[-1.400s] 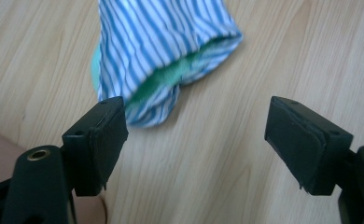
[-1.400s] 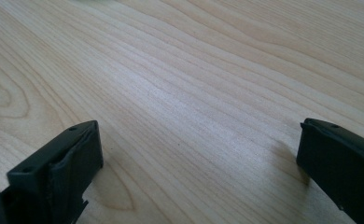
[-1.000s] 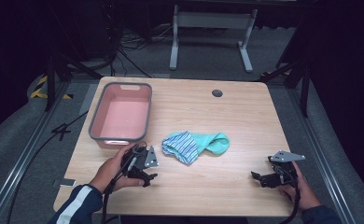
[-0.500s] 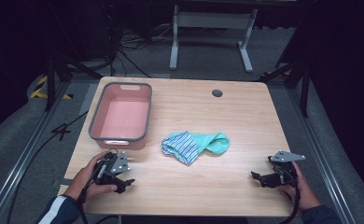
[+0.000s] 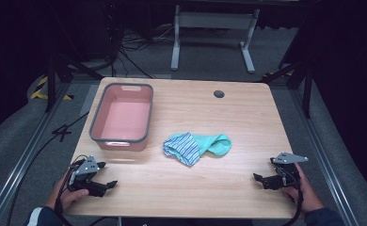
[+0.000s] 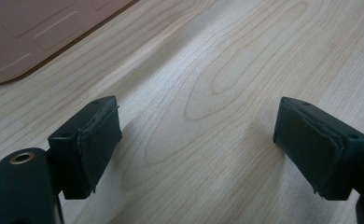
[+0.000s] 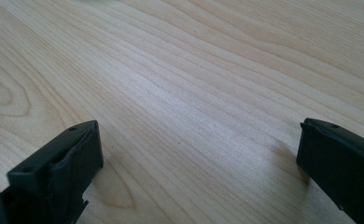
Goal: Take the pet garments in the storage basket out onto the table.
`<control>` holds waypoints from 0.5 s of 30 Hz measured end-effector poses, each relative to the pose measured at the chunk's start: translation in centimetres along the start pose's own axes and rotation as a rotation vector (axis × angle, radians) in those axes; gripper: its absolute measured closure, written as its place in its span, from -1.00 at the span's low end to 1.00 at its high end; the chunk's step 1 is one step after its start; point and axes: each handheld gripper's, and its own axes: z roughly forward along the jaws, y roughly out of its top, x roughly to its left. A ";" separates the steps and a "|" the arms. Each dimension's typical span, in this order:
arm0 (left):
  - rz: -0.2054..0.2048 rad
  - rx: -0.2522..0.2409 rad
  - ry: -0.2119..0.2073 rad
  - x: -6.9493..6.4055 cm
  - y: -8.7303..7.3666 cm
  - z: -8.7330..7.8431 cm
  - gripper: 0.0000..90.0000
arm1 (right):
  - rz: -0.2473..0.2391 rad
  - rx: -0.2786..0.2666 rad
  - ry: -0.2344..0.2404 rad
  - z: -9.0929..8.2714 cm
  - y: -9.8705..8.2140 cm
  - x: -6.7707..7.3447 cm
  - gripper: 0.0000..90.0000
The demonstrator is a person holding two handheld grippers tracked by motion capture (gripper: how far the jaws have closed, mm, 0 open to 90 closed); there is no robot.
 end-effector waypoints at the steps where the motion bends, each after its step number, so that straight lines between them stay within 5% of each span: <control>1: 0.002 0.004 0.003 0.0 0.1 0.0 -0.67 | 0.000 0.000 0.000 0.0 0.0 0.0 -0.98; 15: -0.013 0.002 0.018 -0.2 0.1 0.1 -0.70 | 0.004 0.001 -0.003 0.0 0.0 0.1 -0.99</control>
